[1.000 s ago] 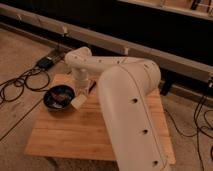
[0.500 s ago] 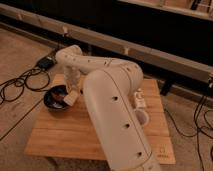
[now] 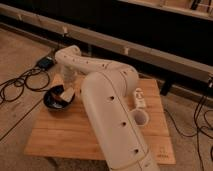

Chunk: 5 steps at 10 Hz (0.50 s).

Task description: Place the white sponge in the ceramic bowl

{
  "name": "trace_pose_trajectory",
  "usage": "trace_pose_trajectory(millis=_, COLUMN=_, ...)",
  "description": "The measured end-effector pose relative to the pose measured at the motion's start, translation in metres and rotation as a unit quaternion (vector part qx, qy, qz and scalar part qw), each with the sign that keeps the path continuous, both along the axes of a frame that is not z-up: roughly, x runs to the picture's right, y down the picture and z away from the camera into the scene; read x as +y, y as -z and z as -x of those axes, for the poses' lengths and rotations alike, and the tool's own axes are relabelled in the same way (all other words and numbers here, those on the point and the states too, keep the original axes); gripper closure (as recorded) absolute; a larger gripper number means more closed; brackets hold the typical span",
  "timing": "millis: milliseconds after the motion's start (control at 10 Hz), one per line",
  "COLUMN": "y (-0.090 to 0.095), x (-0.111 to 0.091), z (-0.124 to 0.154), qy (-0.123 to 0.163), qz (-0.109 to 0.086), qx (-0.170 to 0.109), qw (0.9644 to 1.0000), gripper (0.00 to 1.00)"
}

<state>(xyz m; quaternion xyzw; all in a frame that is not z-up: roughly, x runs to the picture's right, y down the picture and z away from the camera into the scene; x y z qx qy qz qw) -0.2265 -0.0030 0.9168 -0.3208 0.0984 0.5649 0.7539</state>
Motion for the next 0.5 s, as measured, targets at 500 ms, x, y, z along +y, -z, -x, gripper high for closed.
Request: trace_pose_trajectory(millis=500, y=0.007, x=0.020, z=0.022, qy=-0.019, qz=0.015, qx=-0.080, qw=0.9965, gripper=0.85)
